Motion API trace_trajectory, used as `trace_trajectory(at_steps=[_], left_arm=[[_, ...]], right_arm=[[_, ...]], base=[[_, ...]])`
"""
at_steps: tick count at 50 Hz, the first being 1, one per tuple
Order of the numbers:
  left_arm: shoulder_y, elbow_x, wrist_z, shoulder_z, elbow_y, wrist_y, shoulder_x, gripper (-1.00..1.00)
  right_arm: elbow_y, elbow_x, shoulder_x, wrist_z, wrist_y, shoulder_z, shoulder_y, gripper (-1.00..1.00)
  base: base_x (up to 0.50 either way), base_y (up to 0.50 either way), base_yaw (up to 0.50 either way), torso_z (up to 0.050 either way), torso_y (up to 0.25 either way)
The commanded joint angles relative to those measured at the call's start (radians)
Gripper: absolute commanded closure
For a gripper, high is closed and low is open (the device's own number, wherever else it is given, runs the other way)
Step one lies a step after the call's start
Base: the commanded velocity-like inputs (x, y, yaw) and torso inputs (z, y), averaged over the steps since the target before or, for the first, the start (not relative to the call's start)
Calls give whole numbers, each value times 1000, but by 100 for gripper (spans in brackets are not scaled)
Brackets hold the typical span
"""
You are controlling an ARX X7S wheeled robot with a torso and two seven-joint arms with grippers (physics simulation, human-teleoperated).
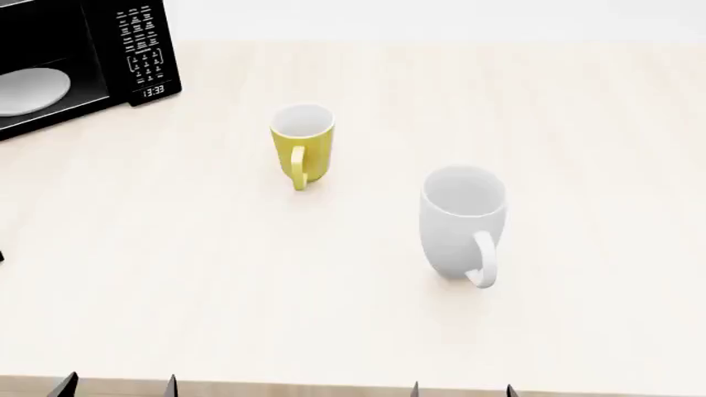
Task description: Put the yellow and white mug to the front of the white mug.
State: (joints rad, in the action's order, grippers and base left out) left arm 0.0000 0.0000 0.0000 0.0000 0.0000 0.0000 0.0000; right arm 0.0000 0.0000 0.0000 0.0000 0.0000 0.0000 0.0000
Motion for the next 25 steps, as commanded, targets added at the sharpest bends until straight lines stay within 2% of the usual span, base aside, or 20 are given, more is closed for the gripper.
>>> trace_trajectory(at_steps=[1,19,23,24,25], left_arm=[[0,-18,-17,18,0,1,-16,-100],[-5,-53,-55,71,-3,-10,-59,-100],[-6,-61,-59,78,-2,-11,-66,-100],[-6,-62,-60,79,-3,-11,-67,-100],[-6,-64,-61,81,-3,-10,-69,-100]], right_arm=[[2,10,12,48,3,-8,3,-100],[12,71,55,81,26,-52,13,-100],[-12,116,70,126,46,15,-7,-100],[-21,66,82,201,36,53,-24,-100],[-34,115,84,190,26,86,-42,-100]], base=[[0,0,0,0,0],[0,0,0,0,0],[0,0,0,0,0],[0,0,0,0,0],[0,0,0,0,0]])
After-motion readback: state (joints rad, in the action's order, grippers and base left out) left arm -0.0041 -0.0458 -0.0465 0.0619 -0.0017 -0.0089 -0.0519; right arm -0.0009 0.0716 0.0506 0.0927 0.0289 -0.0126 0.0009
